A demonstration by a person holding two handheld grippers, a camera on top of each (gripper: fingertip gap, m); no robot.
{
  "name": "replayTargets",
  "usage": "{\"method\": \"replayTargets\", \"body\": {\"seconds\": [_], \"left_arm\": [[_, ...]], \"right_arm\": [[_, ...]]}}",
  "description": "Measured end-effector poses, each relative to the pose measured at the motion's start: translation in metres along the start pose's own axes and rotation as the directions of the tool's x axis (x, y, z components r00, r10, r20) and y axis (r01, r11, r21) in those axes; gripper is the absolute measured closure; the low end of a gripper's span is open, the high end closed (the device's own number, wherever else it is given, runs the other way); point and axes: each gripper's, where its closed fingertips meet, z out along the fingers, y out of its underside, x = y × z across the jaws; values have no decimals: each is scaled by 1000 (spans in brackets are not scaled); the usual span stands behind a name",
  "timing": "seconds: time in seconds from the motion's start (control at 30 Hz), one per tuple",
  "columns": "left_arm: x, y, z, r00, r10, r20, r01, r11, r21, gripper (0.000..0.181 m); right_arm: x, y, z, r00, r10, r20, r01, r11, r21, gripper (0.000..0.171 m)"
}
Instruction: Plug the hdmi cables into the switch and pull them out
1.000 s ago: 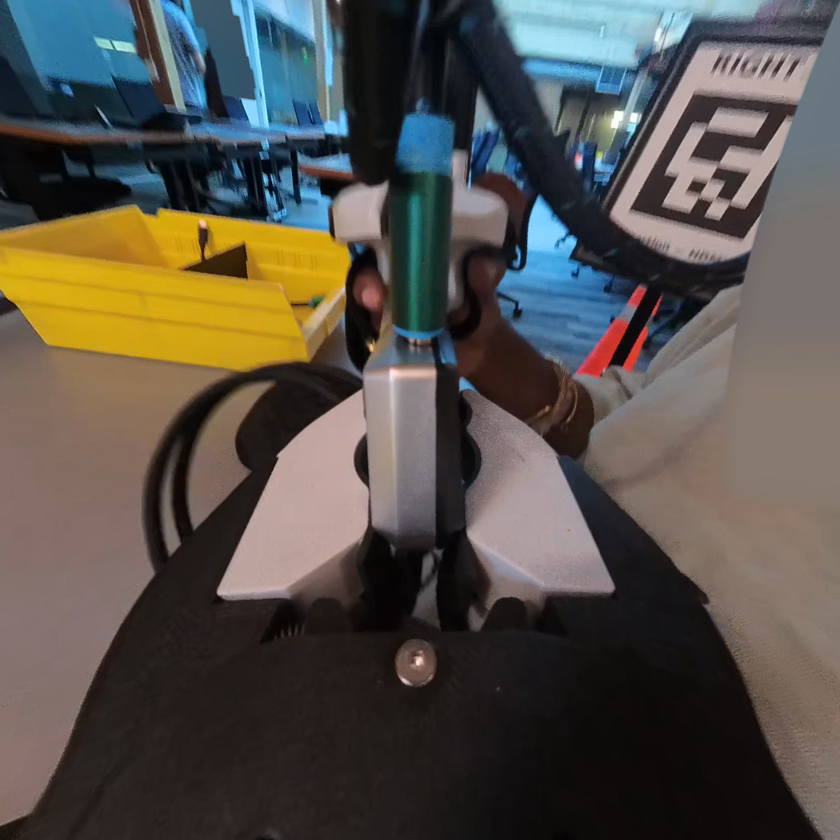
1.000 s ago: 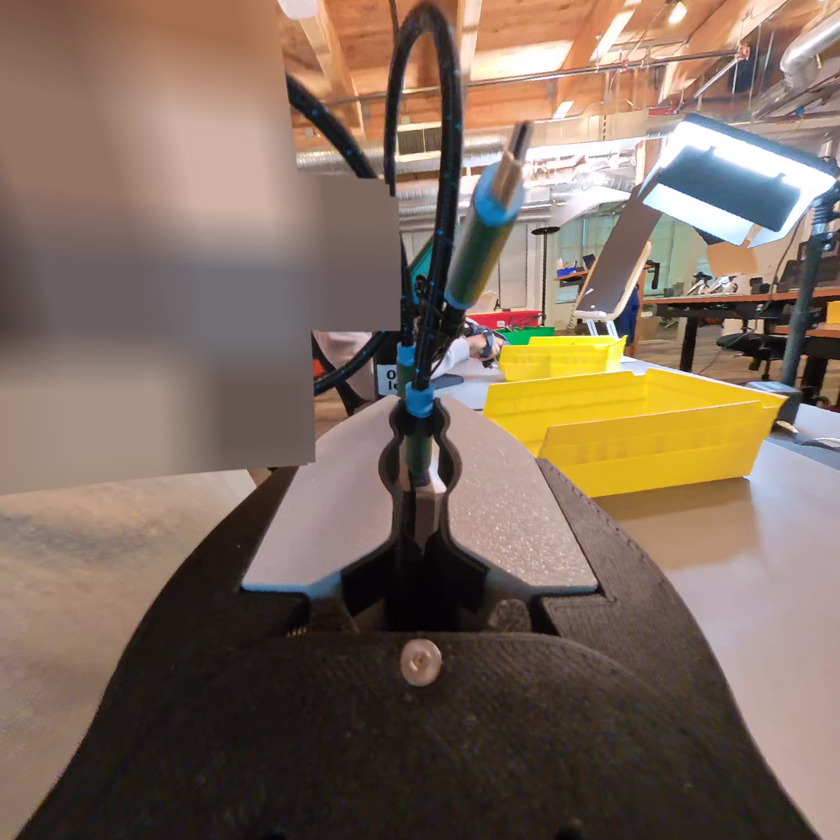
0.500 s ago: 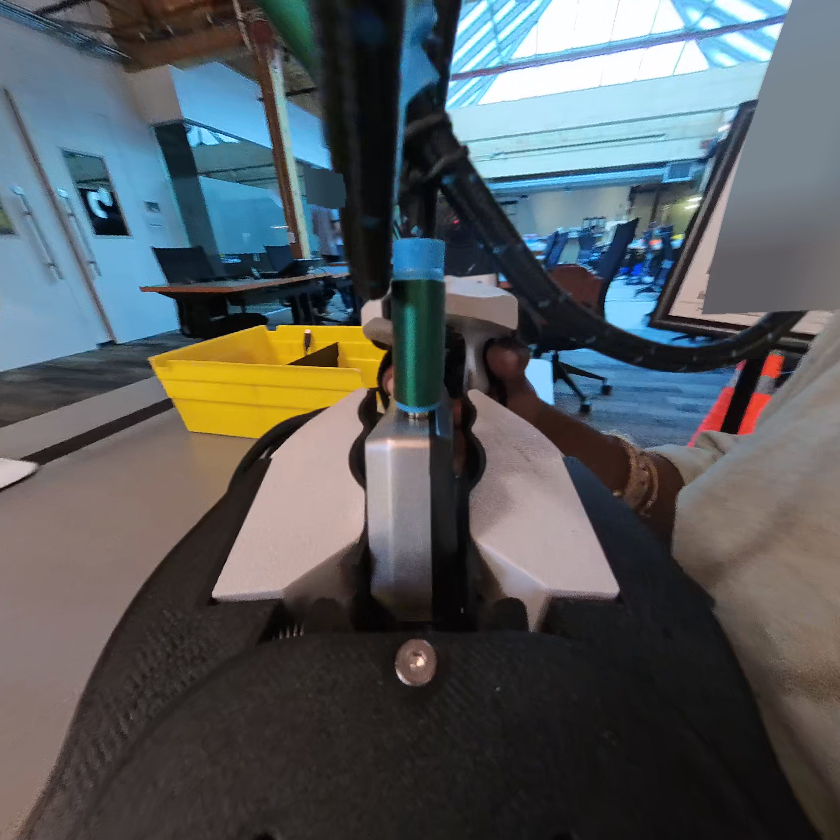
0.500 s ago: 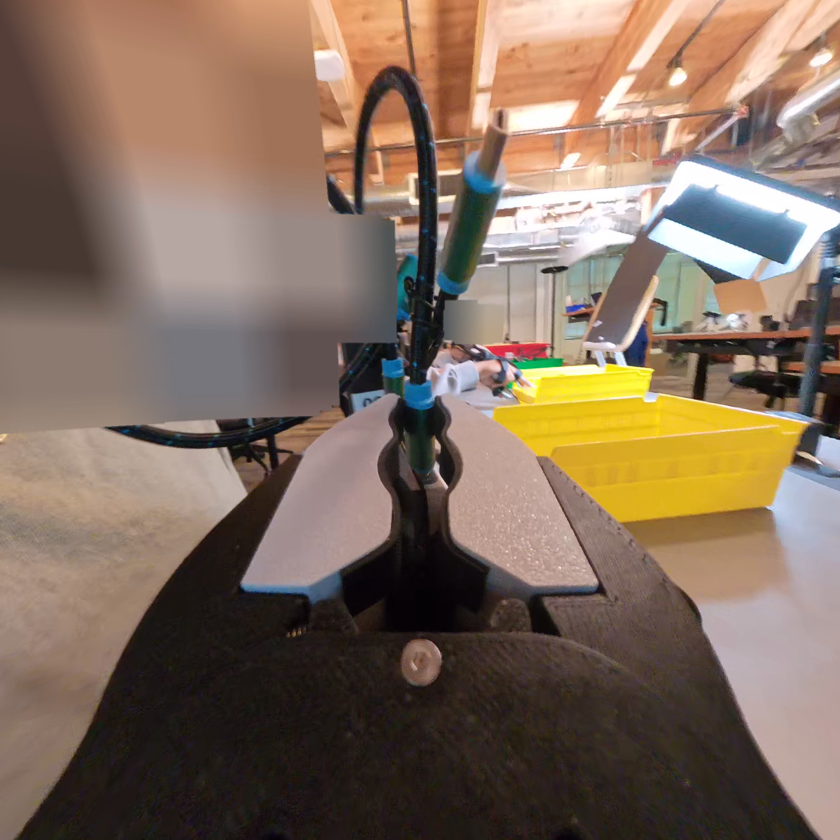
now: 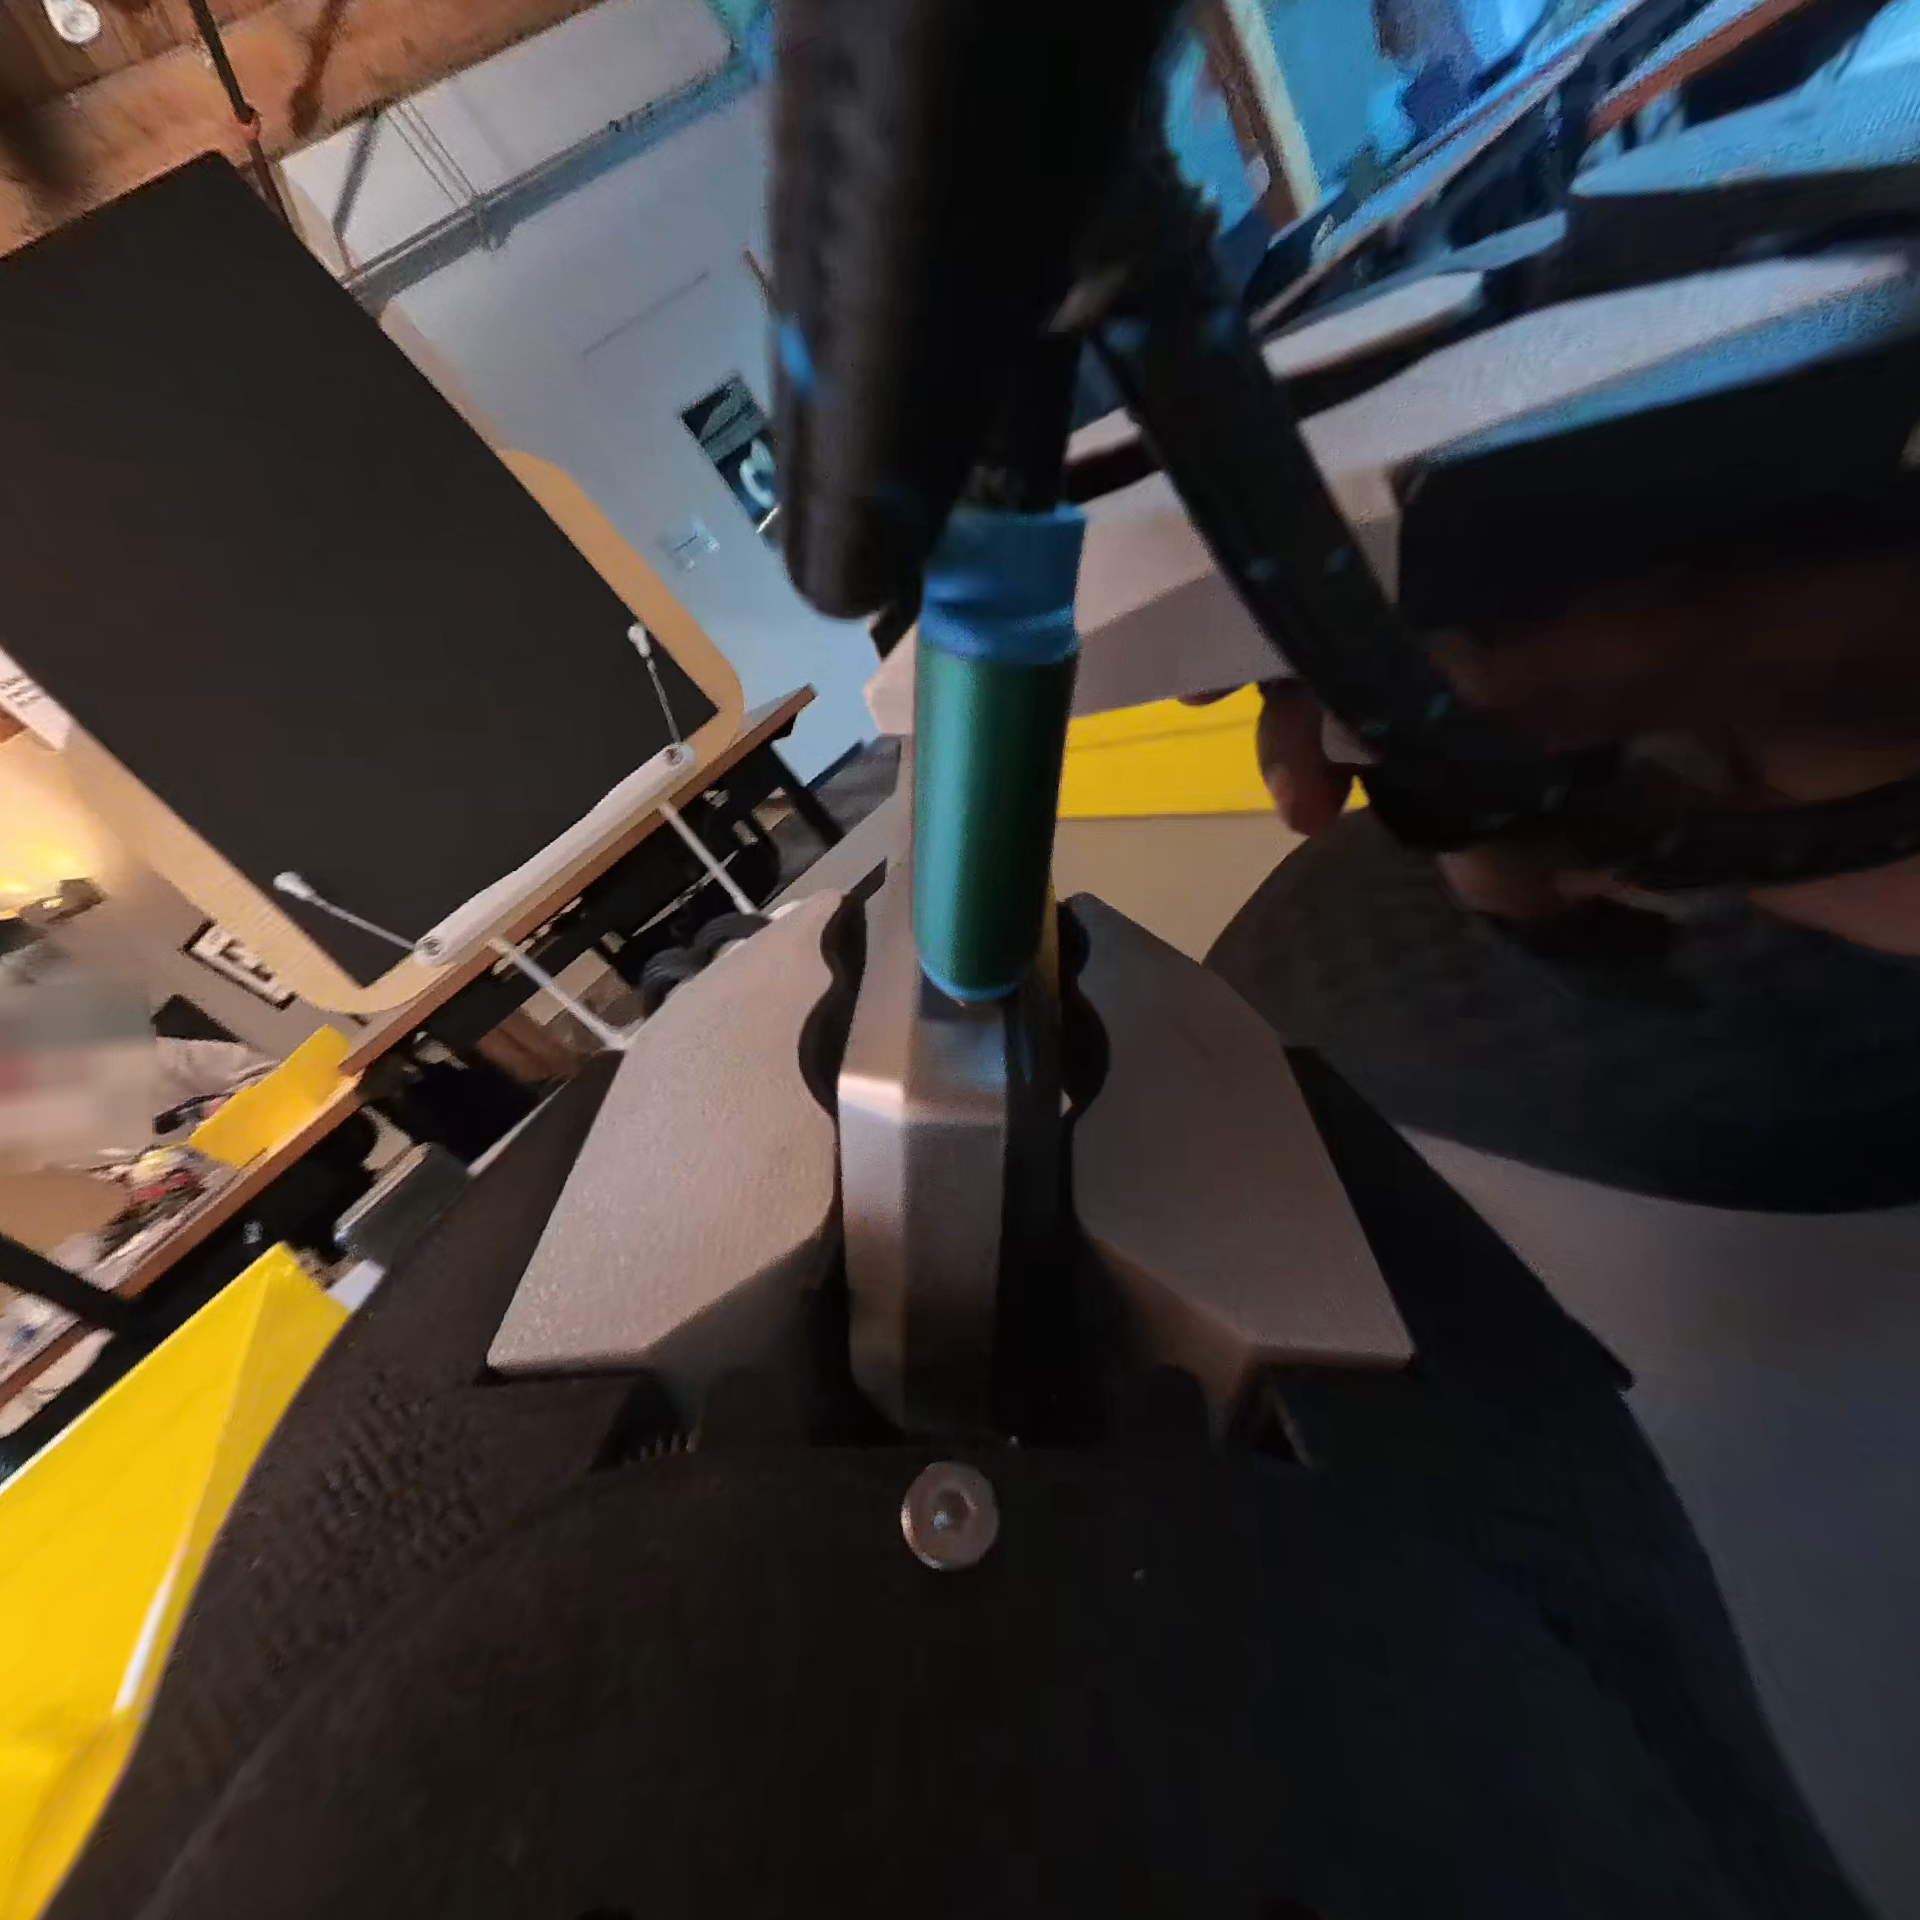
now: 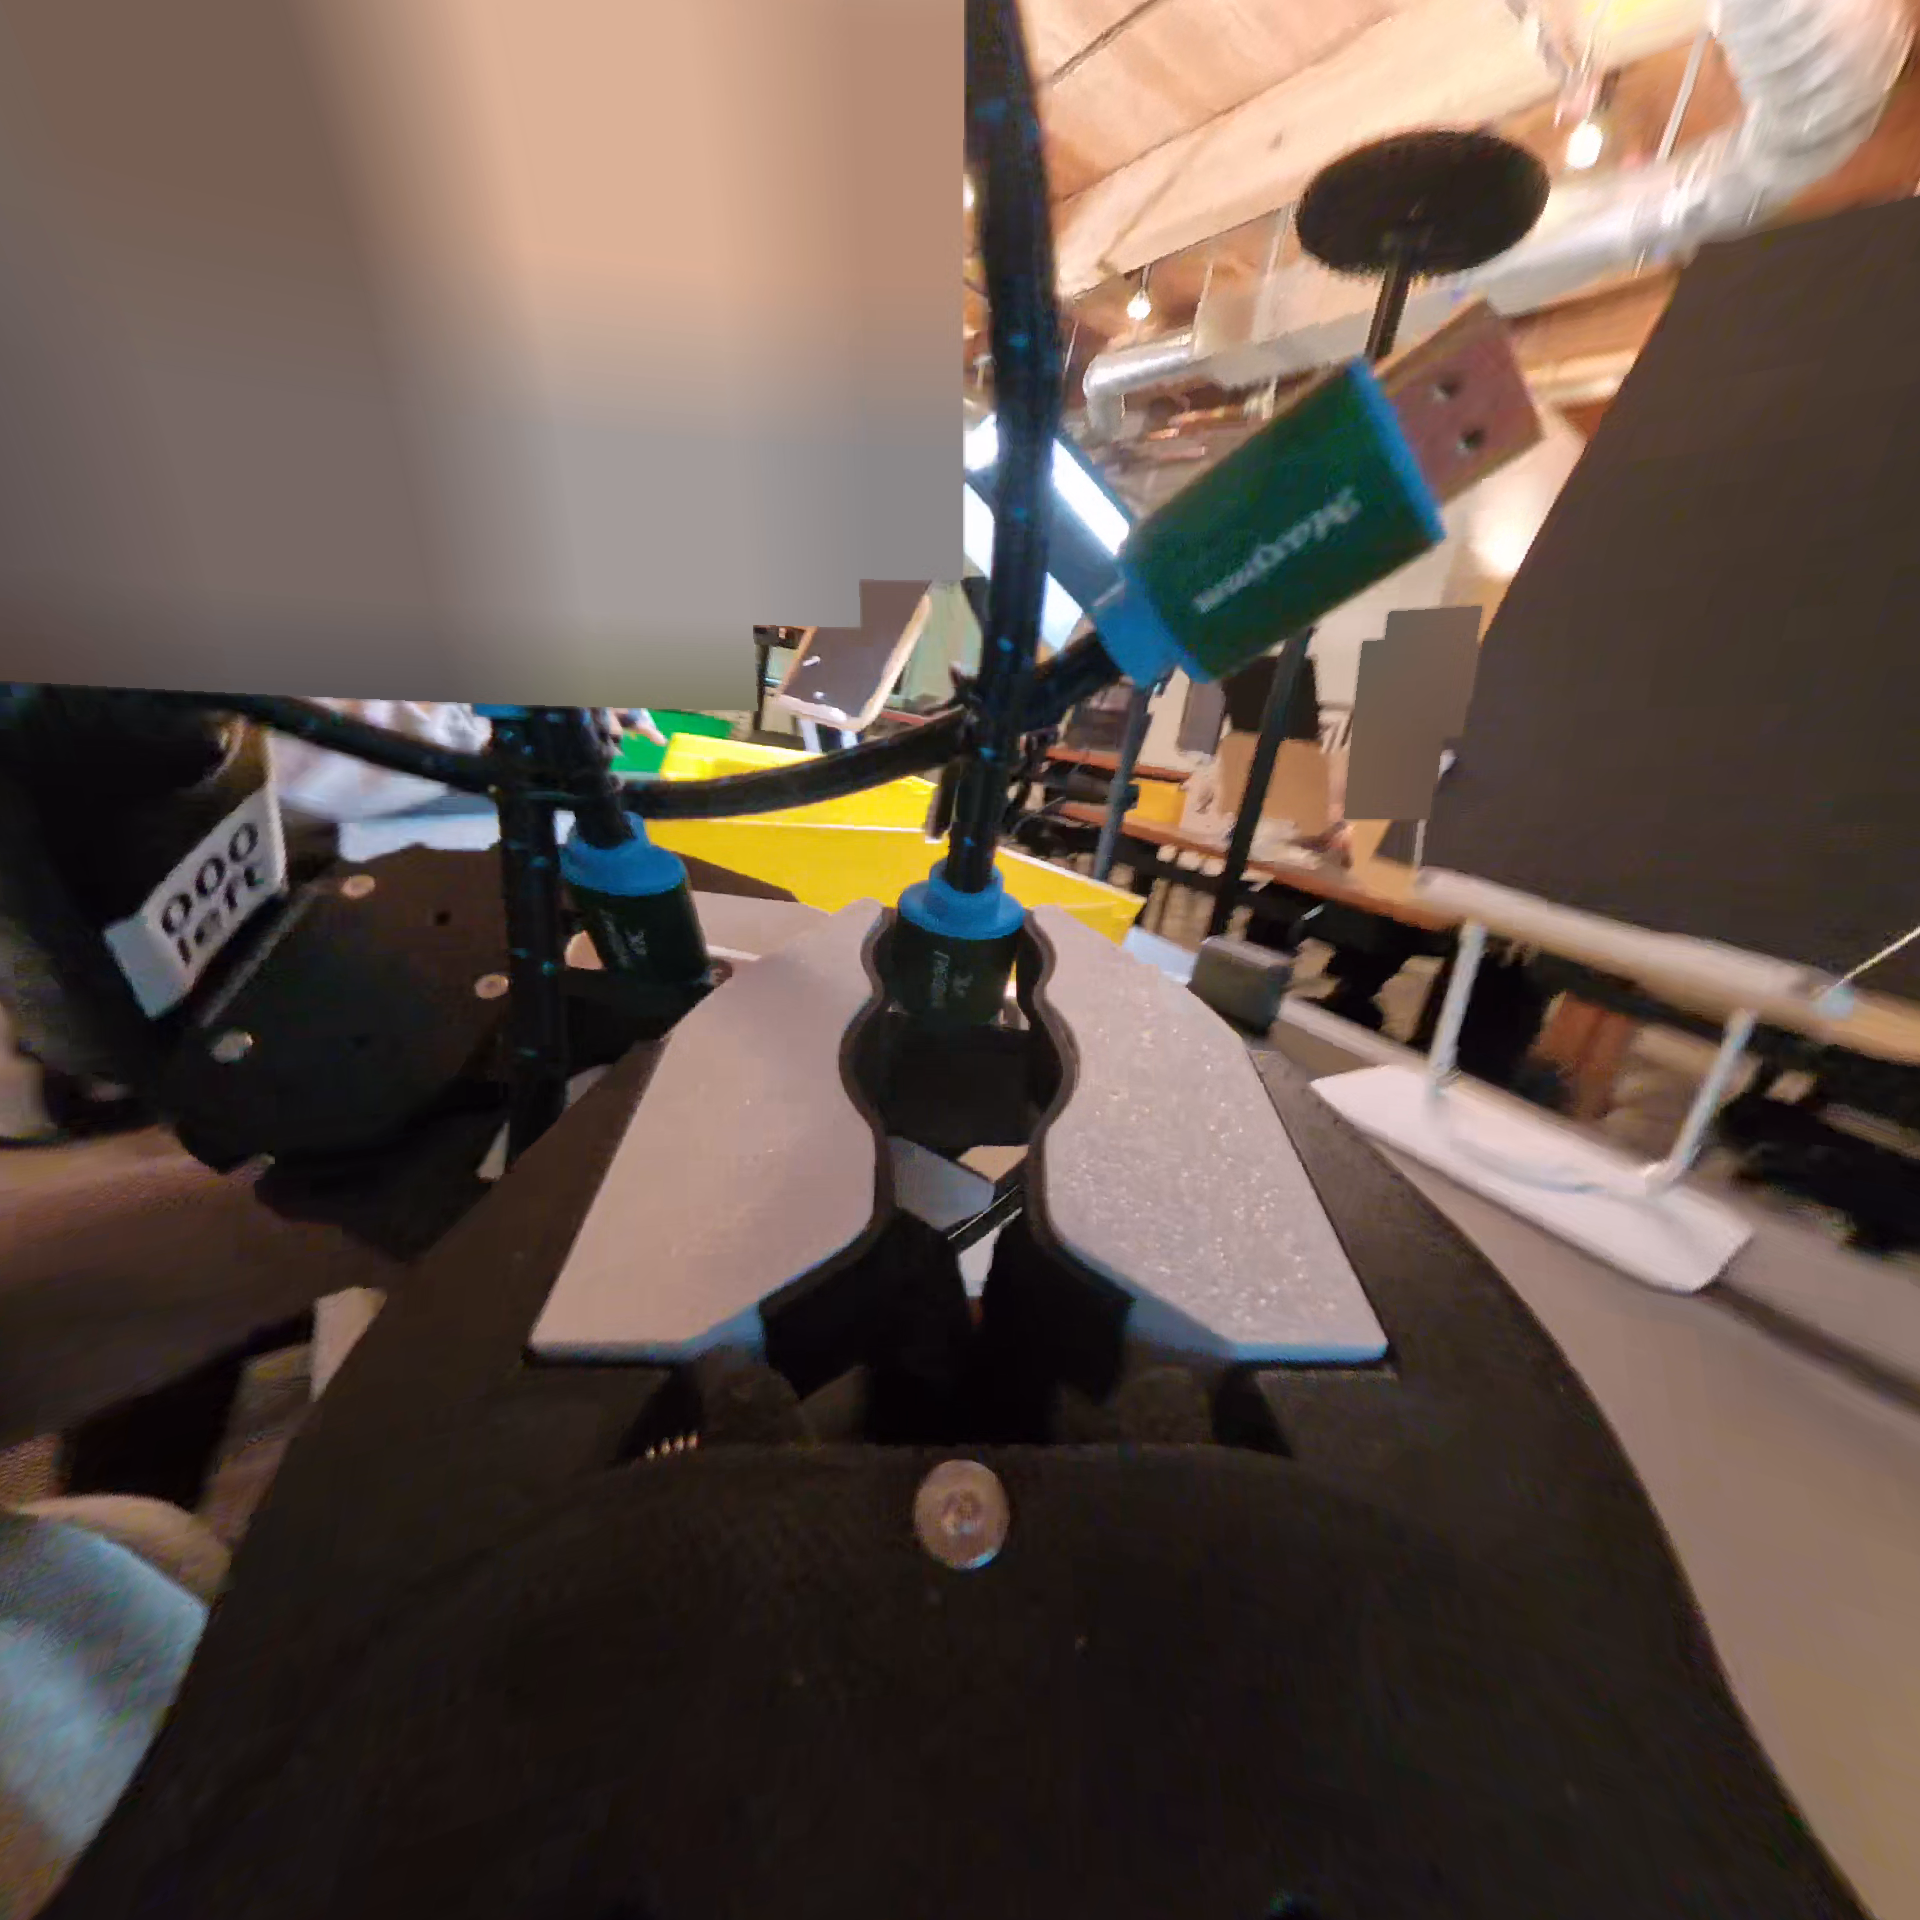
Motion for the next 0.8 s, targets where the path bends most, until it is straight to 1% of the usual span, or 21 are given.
{"method": "replayTargets", "body": {"seconds": [0.03, 0.07, 0.17, 0.2, 0.23, 0.27, 0.3, 0.33, 0.37, 0.4, 0.43, 0.47, 0.5, 0.53, 0.6, 0.67, 0.73, 0.8], "left_arm": [[2, -4, -1, 1000, -21, -16, 22, 999, 24, 146], [3, -8, -3, 999, -29, -22, 30, 999, 38, 146], [2, -15, -6, 998, 59, 17, -60, 996, 70, 145], [6, -18, -8, 995, 96, 3, -96, 990, 101, 144], [13, -21, -10, 991, 124, -40, -118, 984, 135, 144], [21, -22, -12, 983, 149, -111, -131, 979, 156, 136], [31, -21, -15, 964, 166, -209, -133, 978, 160, 121], [39, -20, -21, 940, 146, -307, -100, 982, 160, 108], [44, -22, -28, 913, 93, -398, -31, 986, 161, 100], [44, -28, -36, 881, 27, -472, 60, 984, 169, 99], [37, -39, -44, 858, -40, -511, 164, 966, 199, 99], [29, -50, -53, 833, -92, -545, 259, 936, 239, 98], [24, -57, -60, 807, -120, -579, 323, 910, 260, 94], [26, -57, -63, 783, -114, -611, 326, 913, 247, 86], [41, -39, -57, 768, -70, -636, 216, 964, 154, 70], [57, -29, -55, 741, -44, -670, 172, 977, 126, 65], [62, -29, -51, 734, -22, -679, 167, 975, 149, 66], [70, -26, -53, 684, 18, -729, 126, 982, 143, 58]], "right_arm": [[-2, -4, -1, 999, -47, 5, 47, 999, 21, 150], [-4, -9, -3, 998, -59, 17, 58, 997, 57, 150], [-6, -10, -6, 996, 40, 85, -51, 989, 138, 150], [-7, -9, -7, 993, 49, 111, -65, 986, 154, 150], [-9, -9, -9, 989, 46, 139, -69, 983, 168, 150], [-10, -10, -11, 986, 37, 163, -67, 981, 181, 150], [-10, -10, -13, 983, 18, 184, -52, 981, 185, 150], [-11, -9, -15, 976, 3, 217, -42, 984, 175, 150], [-13, -8, -16, 967, -6, 256, -36, 986, 162, 150], [-14, -8, -18, 958, -22, 287, -23, 988, 152, 150], [-14, -7, -20, 950, -40, 311, -5, 990, 142, 150], [-15, -6, -21, 938, -49, 343, 6, 992, 126, 150], [-18, -5, -22, 925, -48, 377, 8, 994, 109, 148], [-21, -5, -22, 916, -42, 400, 1, 995, 102, 150], [-27, -6, -20, 895, -15, 446, -33, 994, 100, 150], [-30, -5, -18, 887, 20, 461, -71, 993, 94, 150], [-38, -2, -20, 851, 48, 523, -106, 991, 81, 149], [-45, -1, -23, 812, 63, 581, -126, 989, 70, 149]]}}
